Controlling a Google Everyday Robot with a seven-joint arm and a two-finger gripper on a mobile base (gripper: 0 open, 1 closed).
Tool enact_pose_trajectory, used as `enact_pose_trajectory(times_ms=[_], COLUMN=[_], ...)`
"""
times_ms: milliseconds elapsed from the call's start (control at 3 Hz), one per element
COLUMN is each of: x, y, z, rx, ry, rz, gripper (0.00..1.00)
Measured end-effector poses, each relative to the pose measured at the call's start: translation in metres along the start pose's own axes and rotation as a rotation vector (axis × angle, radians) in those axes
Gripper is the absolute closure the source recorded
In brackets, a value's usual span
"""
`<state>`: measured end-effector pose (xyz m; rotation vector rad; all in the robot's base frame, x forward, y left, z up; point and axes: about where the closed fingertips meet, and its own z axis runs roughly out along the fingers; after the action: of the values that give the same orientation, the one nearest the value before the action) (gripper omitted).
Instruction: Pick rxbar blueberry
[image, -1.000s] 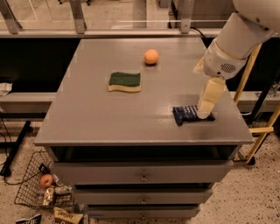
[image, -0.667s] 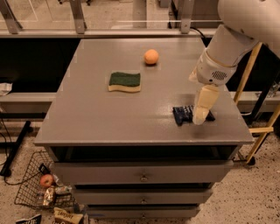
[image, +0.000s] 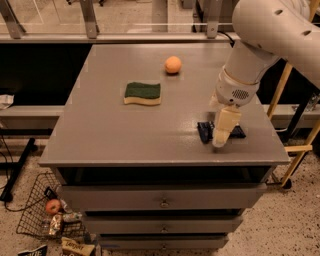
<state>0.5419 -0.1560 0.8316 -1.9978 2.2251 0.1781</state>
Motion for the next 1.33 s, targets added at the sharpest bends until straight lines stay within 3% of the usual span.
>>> enact_pose_trajectory(times_ms=[1000,1333], x=[0.006,0.002], y=[0.002,-0.003], z=[0.005,-0.028], rx=[-0.009,0.079], ry=[0.009,0.006], rz=[0.020,0.014], gripper=[0.88,1.00])
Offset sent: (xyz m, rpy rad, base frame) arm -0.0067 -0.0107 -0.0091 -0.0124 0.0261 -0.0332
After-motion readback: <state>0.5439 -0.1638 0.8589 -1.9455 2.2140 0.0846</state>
